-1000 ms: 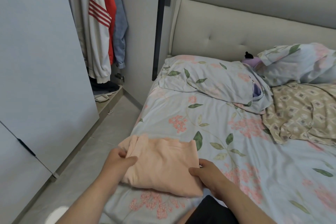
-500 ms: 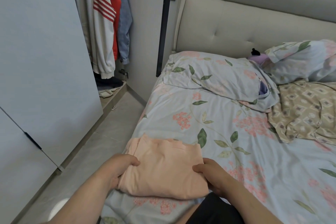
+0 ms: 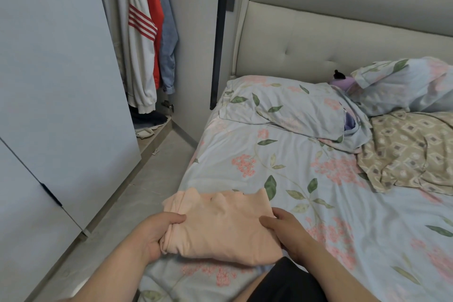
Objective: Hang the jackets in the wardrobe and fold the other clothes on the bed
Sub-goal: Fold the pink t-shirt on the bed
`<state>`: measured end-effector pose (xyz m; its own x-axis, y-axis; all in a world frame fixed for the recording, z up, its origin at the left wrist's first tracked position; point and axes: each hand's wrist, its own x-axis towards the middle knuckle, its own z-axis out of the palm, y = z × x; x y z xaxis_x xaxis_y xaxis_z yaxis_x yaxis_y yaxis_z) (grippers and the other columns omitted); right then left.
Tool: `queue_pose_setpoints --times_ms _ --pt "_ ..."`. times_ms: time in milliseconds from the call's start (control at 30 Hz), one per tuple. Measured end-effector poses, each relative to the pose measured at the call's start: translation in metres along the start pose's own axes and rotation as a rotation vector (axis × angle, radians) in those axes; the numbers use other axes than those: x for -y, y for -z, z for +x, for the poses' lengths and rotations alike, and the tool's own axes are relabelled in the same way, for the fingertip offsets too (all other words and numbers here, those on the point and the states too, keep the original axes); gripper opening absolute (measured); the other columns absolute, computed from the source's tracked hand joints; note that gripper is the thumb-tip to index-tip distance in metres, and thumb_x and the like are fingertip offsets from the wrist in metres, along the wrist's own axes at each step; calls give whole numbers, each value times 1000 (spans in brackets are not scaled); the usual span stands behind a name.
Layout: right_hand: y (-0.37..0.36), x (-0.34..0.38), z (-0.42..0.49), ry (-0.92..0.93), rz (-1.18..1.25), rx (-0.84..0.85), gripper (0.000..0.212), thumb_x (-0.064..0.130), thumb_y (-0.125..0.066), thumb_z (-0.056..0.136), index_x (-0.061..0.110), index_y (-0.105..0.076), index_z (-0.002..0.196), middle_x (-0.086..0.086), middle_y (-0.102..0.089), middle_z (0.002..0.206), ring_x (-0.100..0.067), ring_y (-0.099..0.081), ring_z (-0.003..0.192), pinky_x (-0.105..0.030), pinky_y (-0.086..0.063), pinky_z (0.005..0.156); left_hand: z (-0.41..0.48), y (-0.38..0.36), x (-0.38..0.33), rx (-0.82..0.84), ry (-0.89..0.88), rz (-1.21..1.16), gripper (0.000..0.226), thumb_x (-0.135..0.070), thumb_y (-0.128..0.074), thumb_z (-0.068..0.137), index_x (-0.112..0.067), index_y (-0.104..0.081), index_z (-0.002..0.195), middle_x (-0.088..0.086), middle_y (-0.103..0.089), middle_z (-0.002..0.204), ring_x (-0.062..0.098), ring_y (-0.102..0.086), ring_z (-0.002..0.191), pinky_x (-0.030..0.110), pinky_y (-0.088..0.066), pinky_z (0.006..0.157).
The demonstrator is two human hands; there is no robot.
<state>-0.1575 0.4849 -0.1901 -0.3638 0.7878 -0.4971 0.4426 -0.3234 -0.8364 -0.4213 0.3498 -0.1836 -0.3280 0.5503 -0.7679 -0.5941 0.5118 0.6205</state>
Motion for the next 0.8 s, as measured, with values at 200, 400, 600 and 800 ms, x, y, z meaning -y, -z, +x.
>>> queue_pose_setpoints --times_ms 200,400,600,800 --pt "-2 11 -5 92 17 -59 19 8 -58 88 15 -74 95 -11 -75 94 -27 -71 88 -41 -58 81 4 3 2 -54 -282 58 22 8 -66 82 -1 -67 101 14 -76 86 32 -71 85 39 -55 77" --pt "-13 30 -4 167 -37 -84 22 7 -62 87 21 -76 78 7 -74 76 -5 -67 68 -13 -47 56 9 -1 -2 -75 -435 148 9 -11 -76 82 -17 -71 87 -3 -77 80 15 -73 76 28 -53 65" --pt "-16 49 15 246 -83 -140 22 12 -67 87 29 -78 78 5 -76 79 -11 -70 74 -16 -52 59 33 -12 -37 -57 -508 173 9 -6 -76 81 -13 -73 87 0 -77 82 17 -73 76 30 -54 67" --pt "-27 99 97 334 37 -253 19 13 -71 87 28 -79 79 9 -77 82 -5 -72 76 -12 -51 58 112 -10 -124 -12 -577 143 18 -8 -77 79 -15 -72 96 3 -77 92 21 -73 85 39 -56 79"
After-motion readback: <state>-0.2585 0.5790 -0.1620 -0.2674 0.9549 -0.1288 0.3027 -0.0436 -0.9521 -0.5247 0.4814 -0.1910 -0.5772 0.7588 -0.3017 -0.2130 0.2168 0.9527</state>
